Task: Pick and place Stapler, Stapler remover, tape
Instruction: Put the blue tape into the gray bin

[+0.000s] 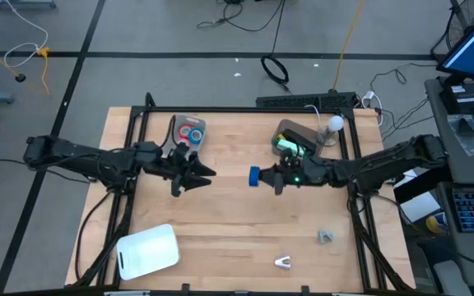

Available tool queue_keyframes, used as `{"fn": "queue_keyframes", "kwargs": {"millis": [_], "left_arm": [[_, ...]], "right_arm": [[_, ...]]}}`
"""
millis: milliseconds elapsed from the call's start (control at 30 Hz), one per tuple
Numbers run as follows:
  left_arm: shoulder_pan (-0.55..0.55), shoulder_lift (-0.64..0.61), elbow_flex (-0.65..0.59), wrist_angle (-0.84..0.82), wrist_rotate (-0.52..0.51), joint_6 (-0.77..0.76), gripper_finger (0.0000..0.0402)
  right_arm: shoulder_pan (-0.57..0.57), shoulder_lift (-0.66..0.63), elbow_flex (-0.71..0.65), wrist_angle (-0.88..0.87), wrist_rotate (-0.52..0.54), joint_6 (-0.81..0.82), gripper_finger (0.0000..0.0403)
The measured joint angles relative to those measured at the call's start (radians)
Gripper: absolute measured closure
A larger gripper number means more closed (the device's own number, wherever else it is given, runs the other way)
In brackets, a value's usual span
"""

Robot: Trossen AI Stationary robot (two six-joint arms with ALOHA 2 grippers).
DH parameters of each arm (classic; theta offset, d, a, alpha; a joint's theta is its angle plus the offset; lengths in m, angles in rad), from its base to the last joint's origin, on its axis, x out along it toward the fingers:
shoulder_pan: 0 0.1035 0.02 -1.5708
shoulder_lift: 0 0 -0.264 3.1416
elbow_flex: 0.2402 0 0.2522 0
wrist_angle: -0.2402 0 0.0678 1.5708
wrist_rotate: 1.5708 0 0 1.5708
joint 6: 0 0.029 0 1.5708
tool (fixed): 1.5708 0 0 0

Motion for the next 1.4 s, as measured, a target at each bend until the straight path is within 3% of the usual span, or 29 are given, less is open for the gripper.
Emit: {"fn": "queue_keyframes", "kwargs": {"millis": [433,733,1400], "left_arm": [[-0.001,0.166,0.0,0.267,-0.063,-0.033,0.0176],[0.0,0.224,0.013,0.275,-0.115,-0.105,0.0176],[-0.003,0.222,0.013,0.275,-0.15,-0.089,0.0176]], "right_arm": [[-0.053,0.183,0.012,0.336,-0.005,0.042,0.0371],[-0.068,0.251,0.088,0.334,-0.033,0.052,0.0371],[-0.082,0.265,0.139,0.243,-0.029,0.1,0.0371]]}}
